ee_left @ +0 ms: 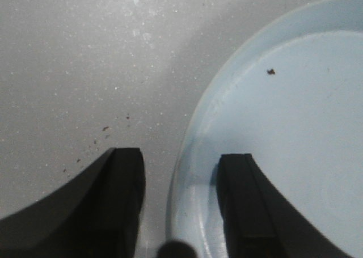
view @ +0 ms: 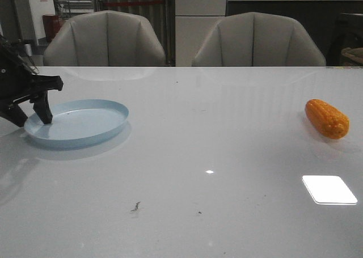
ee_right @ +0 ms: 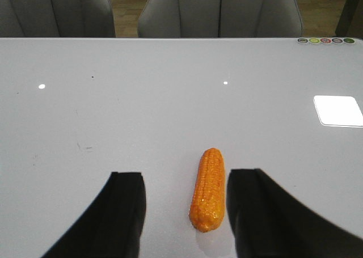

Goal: Place corn on plate with both arms
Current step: 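Lower the left gripper to the pale blue plate rim and grasp it, then lift the plate with the left gripper and set it at table center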

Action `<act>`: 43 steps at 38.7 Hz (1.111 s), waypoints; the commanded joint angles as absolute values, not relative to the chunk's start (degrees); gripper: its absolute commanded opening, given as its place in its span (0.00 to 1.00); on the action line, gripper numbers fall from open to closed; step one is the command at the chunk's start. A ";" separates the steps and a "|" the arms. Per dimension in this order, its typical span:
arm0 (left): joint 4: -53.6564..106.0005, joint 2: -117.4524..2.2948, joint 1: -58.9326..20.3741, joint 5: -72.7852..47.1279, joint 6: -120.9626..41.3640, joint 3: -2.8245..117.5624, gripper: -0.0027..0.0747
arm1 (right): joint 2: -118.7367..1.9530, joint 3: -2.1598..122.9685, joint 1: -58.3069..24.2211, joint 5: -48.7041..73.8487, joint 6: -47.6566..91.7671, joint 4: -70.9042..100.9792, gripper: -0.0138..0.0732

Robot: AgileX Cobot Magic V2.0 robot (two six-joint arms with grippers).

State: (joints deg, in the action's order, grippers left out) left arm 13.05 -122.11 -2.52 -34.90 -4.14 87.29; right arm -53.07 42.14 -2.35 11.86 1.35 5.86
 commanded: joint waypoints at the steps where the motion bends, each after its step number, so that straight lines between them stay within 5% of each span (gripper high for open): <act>1: 14.20 -119.05 -2.37 -33.33 -3.69 89.15 0.33 | -52.58 44.16 -2.00 6.86 1.43 5.46 0.67; 3: 14.20 -119.05 -2.37 -33.33 -3.69 89.15 0.16 | -52.58 44.16 -2.00 6.86 1.43 5.46 0.67; 23: 40.73 -119.05 -5.08 -38.52 -3.69 110.96 0.17 | -52.58 44.16 -2.00 6.86 1.43 5.46 0.67; 43: 35.23 -123.95 -17.28 -42.30 -3.69 110.75 0.17 | -52.58 44.16 -2.00 6.86 1.43 5.46 0.67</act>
State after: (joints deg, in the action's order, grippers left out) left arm 34.74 -126.62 -16.02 -42.40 -4.14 108.84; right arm -53.07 42.14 -2.35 11.86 1.35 5.86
